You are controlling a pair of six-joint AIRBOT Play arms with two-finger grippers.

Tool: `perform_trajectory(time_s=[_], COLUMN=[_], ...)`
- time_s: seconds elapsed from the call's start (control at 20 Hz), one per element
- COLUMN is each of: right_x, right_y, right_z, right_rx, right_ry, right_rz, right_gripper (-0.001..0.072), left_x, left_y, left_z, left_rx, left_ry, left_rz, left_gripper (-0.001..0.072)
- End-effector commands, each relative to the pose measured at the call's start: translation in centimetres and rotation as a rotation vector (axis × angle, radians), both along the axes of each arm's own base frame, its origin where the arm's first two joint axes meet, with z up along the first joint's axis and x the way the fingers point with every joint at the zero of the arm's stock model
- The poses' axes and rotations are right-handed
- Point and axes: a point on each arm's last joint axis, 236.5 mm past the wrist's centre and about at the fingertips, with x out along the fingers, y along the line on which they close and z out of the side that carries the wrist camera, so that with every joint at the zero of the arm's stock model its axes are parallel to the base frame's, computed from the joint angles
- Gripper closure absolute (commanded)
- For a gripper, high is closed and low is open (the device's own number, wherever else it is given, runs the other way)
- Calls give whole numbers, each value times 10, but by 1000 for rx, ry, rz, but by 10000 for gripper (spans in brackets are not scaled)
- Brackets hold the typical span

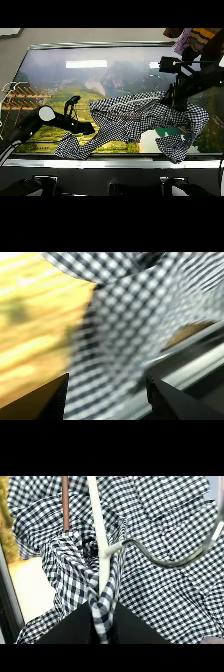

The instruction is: Fold the clothes and pants, and hang the long-sleeved shirts on hangers.

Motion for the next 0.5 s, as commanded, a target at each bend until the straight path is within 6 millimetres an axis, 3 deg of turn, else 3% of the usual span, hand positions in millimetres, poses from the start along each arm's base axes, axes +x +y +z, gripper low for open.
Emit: perform_trajectory(time_s=[0.0,0.1,0.25,0.45], right_x=[12,12,12,12], right_y=[1,1,1,1], right_z=[3,3,3,3], right_rx=[17,17,18,19], right_ry=[-33,-33,-33,-30], right_rz=[-53,-53,-54,-59], right_gripper=[678,677,677,676], left_x=[14,9,-8,-7], left_y=[-53,-88,-127,-138], left_z=[22,23,5,-18], left_rx=[-338,-384,-402,-370], left_ry=[62,61,122,125], left_rz=[296,329,396,486], left_gripper=[169,169,169,169])
